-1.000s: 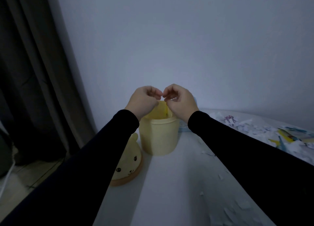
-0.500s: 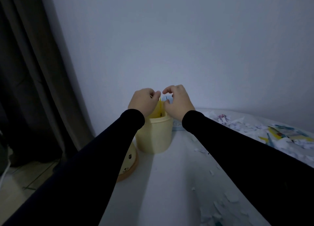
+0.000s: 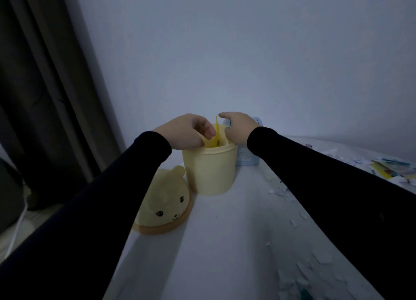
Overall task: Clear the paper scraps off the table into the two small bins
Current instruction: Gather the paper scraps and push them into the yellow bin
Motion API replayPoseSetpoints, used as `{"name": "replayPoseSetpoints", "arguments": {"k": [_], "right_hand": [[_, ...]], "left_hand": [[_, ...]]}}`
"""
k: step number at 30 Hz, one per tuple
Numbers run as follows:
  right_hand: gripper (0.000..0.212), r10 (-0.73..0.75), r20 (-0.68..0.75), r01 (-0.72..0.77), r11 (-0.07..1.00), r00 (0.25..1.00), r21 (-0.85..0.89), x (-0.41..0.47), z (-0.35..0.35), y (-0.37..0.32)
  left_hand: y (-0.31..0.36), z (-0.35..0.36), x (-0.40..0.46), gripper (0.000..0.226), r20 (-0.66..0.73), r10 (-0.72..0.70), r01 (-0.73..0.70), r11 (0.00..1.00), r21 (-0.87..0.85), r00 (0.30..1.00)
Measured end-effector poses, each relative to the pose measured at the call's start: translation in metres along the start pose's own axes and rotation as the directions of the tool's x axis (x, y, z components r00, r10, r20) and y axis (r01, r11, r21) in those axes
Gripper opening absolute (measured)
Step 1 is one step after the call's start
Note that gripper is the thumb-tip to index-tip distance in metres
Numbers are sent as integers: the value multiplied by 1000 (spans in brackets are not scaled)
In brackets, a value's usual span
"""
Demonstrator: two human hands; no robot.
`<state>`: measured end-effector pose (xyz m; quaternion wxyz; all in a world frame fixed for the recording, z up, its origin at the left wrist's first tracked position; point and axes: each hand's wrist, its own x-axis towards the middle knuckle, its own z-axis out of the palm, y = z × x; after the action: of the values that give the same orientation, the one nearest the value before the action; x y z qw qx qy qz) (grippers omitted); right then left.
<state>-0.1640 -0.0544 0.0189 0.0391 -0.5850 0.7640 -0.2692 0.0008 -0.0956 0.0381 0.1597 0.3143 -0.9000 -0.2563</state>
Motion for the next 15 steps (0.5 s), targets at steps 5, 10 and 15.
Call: {"name": "replayPoseSetpoints", "arguments": {"k": [5,10,15], "right_hand": [[57,-97,52,95,994,994,46,5,-1,1],[39,-143,-51,145,988,988,54,-1,-3,7],[25,-142,-243,178,975,960,134,-40,-13,0]], "left_hand": [[-7,14,3,11,-142,67,-55,995,86,988],[-4,23,1,22,-257,116,-104,993,61,960],[14,40,-29,29,-566,282,-286,955,85,775]]}}
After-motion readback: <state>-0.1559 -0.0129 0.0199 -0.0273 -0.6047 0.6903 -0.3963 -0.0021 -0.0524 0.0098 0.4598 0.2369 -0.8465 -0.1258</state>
